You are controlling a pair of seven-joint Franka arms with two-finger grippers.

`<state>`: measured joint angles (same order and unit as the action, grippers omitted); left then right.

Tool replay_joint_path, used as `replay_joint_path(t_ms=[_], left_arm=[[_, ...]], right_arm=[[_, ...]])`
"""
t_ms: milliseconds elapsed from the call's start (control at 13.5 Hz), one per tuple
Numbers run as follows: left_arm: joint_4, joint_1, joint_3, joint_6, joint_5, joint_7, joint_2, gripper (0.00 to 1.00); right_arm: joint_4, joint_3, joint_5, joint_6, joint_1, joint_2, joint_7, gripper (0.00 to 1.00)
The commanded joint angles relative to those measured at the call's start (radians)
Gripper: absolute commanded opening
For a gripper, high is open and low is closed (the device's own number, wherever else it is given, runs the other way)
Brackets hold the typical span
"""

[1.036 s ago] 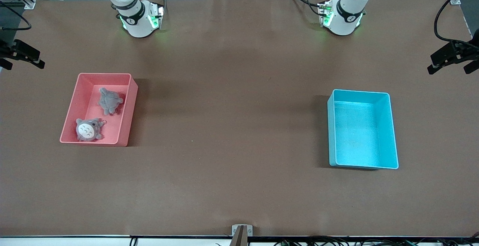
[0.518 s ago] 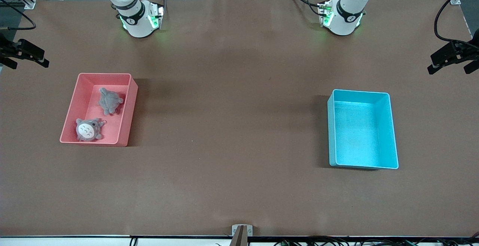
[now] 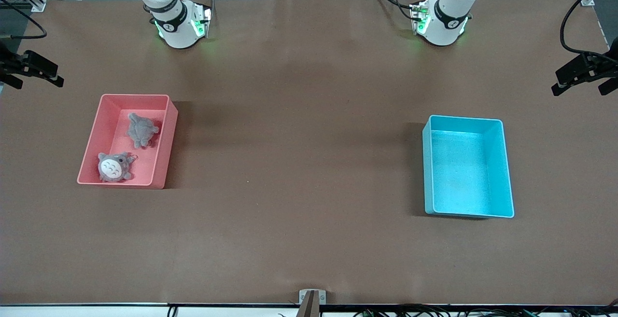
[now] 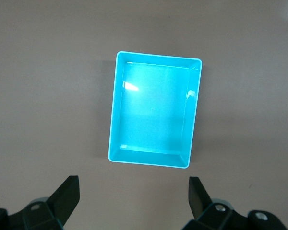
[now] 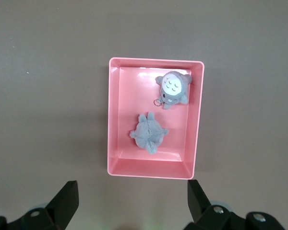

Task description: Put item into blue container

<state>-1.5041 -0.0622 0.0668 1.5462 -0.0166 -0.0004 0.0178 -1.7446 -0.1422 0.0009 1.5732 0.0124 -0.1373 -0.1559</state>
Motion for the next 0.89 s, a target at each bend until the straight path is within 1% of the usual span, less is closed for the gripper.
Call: replay_joint_path(t_ms=[0,592,814], left_arm=[[-0.004,0.002,0.001,0.003,-0.017,0.02,0.014,1.0],[-0.004,0.002,0.001,0.005,-0.017,0.02,0.014,1.0],[-0.004,0.002,0.001,0.005,-0.017,0.02,0.013,1.0]], right_arm=[[-0.038,0.001,0.001,0.018,0.0,-0.038,0.001,1.0],[-0.039,0.001,-0.01,0.027,0.003,-0.039,-0.001,1.0],[-0.038,0.003,-0.028,0.03,0.004,-0.039,-0.001,1.0]])
